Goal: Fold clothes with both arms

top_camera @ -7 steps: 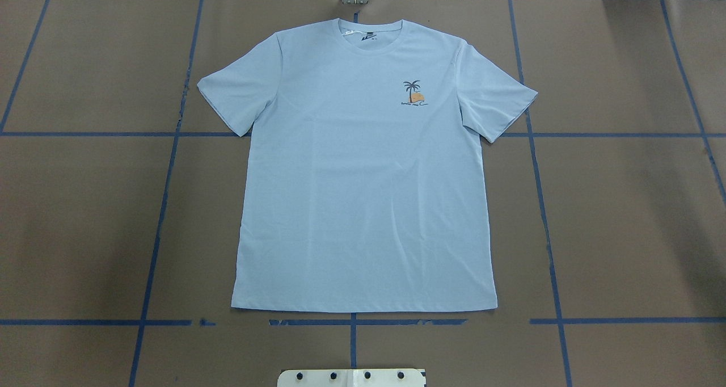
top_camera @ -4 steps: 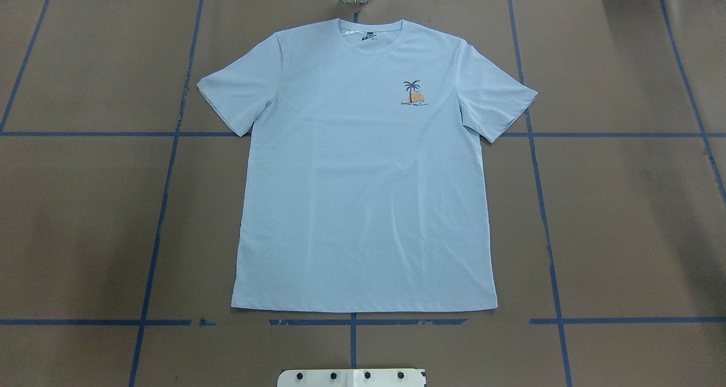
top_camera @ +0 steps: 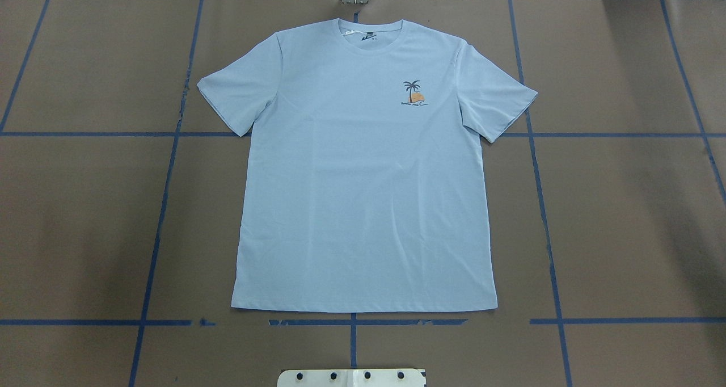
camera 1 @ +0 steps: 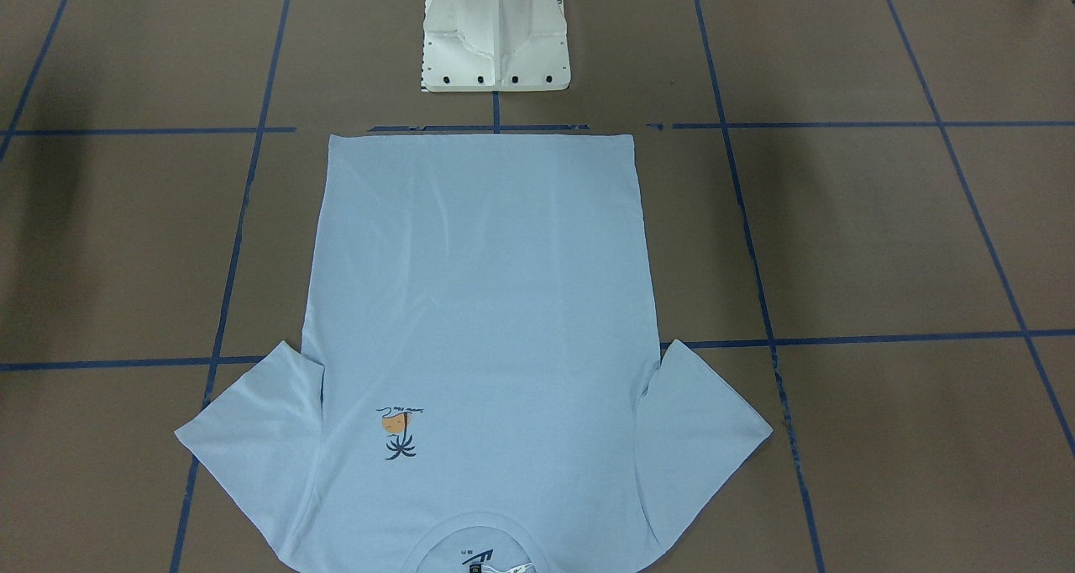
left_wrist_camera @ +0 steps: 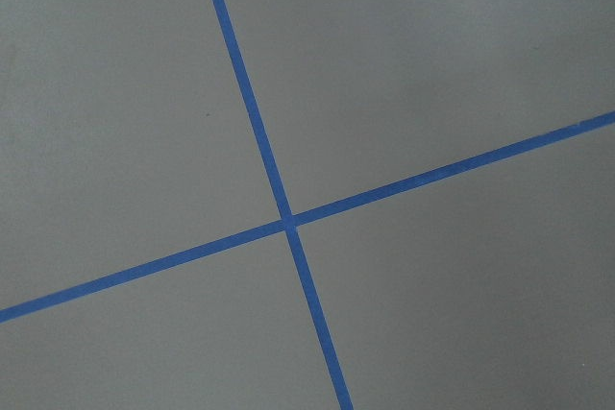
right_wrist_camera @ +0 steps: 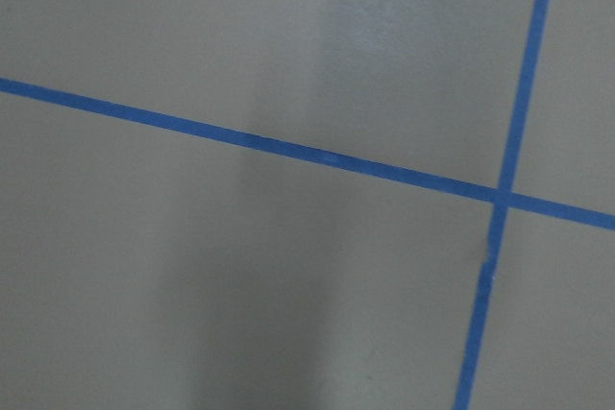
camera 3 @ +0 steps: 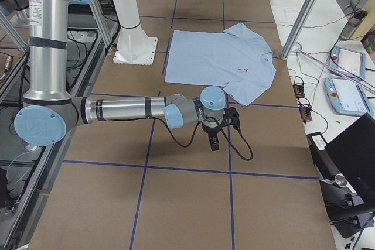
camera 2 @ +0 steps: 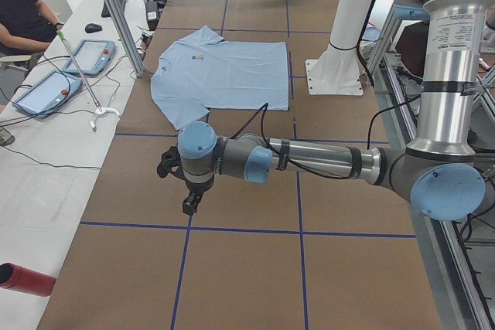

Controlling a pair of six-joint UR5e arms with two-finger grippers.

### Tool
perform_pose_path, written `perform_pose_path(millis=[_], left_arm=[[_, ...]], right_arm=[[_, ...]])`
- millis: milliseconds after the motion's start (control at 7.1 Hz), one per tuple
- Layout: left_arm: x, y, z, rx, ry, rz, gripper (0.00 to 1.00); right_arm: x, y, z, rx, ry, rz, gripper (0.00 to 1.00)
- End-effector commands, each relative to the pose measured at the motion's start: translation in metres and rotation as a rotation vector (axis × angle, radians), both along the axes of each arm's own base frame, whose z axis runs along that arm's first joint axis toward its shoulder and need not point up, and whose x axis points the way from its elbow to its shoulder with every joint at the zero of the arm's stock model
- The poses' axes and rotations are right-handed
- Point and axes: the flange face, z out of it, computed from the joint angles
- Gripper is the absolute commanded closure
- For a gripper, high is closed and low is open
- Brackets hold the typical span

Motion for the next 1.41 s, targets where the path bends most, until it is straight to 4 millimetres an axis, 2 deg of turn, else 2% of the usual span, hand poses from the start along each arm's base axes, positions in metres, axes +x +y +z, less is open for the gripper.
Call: perform_pose_path(millis=[0, 141, 282, 423, 563, 704, 845, 986, 1268], left_arm=[[0.002, 0.001, -0.007, 0.010, 0.025, 0.006, 0.00], [0.002, 0.000, -0.008, 0.010, 0.025, 0.005, 0.00], [0.002, 0.000, -0.008, 0.010, 0.025, 0.005, 0.00], [0.003, 0.000, -0.008, 0.010, 0.033, 0.008, 0.00], [0.003, 0.000, -0.008, 0.010, 0.033, 0.008, 0.00], [0.003, 0.000, -0.010, 0.013, 0.033, 0.008, 0.00], [0.003, 0.001, -0.011, 0.014, 0.033, 0.008, 0.00], [0.003, 0.001, -0.011, 0.015, 0.033, 0.008, 0.00], [0.003, 0.001, -0.013, 0.019, 0.033, 0.008, 0.00]], right_arm=[[-0.076, -0.039, -0.034, -0.044, -0.045, 0.023, 0.00], [-0.116, -0.080, -0.071, -0.092, -0.077, 0.070, 0.00], [-0.179, -0.114, -0.115, -0.130, -0.075, 0.131, 0.00], [-0.236, -0.132, -0.136, -0.102, -0.032, 0.245, 0.01], [-0.272, -0.142, -0.136, -0.099, -0.044, 0.348, 0.01], [-0.292, -0.159, -0.118, -0.132, -0.066, 0.418, 0.05], [-0.296, -0.167, -0.110, -0.155, -0.081, 0.465, 0.09], [-0.302, -0.173, -0.113, -0.185, -0.085, 0.504, 0.13], [-0.308, -0.176, -0.098, -0.203, -0.058, 0.519, 0.25]])
